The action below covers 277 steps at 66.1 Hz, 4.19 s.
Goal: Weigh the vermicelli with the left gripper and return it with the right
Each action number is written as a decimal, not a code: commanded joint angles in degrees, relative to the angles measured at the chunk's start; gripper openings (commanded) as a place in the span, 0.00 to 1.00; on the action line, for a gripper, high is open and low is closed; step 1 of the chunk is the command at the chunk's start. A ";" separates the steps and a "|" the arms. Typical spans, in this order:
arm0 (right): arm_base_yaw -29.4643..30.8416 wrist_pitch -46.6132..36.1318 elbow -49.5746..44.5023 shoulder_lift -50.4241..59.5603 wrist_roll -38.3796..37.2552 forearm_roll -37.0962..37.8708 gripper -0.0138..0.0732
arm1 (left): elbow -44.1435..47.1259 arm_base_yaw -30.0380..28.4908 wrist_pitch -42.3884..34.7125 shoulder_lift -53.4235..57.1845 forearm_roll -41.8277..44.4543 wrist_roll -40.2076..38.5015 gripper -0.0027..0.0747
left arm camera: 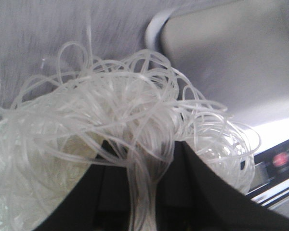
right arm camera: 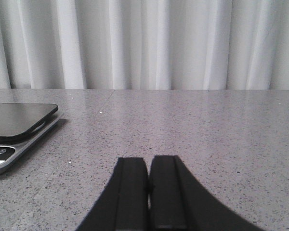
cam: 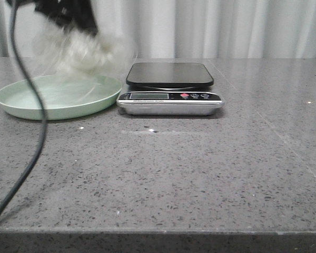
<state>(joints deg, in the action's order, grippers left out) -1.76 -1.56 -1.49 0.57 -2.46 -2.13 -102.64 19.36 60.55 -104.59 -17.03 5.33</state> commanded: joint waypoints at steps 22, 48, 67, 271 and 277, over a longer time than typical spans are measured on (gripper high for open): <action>-0.09 -4.13 0.38 0.97 0.45 -0.05 0.35 | -8.27 10.65 -12.82 -3.06 -2.95 -0.47 0.20; -0.09 -4.13 0.38 0.97 0.45 -0.05 0.35 | -9.71 10.49 -9.70 -6.23 -3.18 -0.58 0.83; -0.09 -4.13 0.38 0.97 0.45 -0.05 0.35 | -13.11 8.76 -1.24 -0.58 -0.21 -0.58 0.78; -17.98 10.82 44.81 -47.18 0.45 1.69 0.43 | 78.25 6.21 -40.79 97.91 11.17 -0.58 0.20; -22.44 17.48 54.31 -54.54 0.45 1.55 0.60 | 78.25 6.21 -40.79 97.91 11.17 -0.58 0.20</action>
<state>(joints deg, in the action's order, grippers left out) -20.79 13.17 42.93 -48.05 -2.46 -1.09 -23.02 25.62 24.67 -5.98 -5.54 5.33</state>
